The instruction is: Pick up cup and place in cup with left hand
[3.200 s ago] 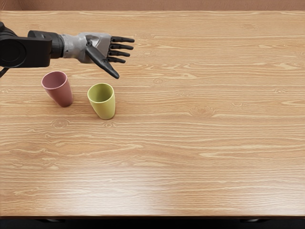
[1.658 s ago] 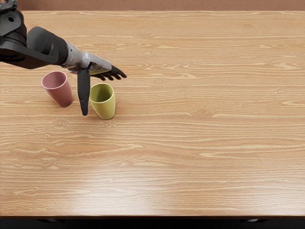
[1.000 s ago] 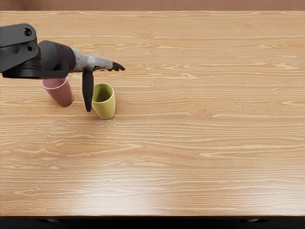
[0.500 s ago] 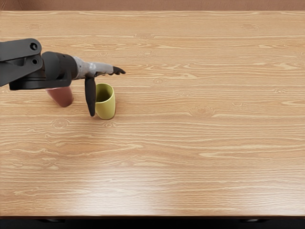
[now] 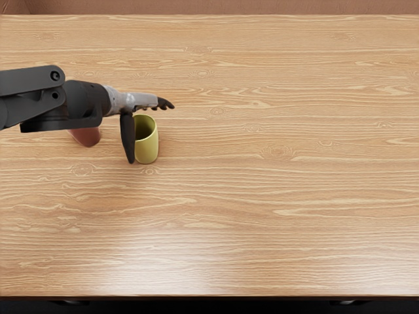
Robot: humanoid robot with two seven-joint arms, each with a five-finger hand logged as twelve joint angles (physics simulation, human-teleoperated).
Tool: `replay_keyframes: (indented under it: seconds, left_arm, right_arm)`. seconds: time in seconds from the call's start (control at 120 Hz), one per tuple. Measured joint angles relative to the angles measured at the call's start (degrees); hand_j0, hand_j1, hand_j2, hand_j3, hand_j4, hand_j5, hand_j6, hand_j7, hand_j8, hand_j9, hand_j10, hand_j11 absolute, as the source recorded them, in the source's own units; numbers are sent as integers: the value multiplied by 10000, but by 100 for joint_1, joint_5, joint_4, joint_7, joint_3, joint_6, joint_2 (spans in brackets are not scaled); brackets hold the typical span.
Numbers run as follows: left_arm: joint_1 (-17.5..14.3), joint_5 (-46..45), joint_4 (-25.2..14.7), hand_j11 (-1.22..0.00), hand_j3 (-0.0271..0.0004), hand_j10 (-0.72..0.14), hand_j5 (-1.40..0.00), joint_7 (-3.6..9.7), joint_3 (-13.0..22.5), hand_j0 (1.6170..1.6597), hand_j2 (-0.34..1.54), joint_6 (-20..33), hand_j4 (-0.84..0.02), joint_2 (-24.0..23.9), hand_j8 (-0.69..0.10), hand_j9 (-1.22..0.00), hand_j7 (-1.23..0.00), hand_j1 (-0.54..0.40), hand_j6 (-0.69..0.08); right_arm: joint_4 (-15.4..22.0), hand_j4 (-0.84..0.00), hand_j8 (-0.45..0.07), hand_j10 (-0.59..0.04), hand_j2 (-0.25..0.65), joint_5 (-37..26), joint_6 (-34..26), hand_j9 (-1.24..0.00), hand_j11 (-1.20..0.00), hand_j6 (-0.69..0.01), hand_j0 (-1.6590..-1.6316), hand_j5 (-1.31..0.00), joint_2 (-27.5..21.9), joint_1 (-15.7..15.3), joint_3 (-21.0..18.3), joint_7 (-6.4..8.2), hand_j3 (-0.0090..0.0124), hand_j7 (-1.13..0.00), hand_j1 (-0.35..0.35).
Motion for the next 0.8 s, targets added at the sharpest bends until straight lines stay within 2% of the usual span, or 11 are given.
replay_keyframes:
  seconds: [0.392,0.8]
  left_arm:
    - [-26,18,3,-1386,0,-1086,-1390,-122,325,16581,226,393,-1090,70,-1097,-1387,-1388,2221,-1099]
    - [-61,5,-296,-2094,0,-1632,-2098,-139,387,16581,337,650,-1636,255,-1642,-2095,-2096,1569,-1645]
  right_arm:
    - [0,-4,-4,-2,1,-2,-1,0,0,-5,-16581,-1,0,0,0,0,0,0,-3491]
    - [0,-4,-4,-2,1,-1,0,0,0,-5,-16581,-1,0,0,0,0,0,0,-3491]
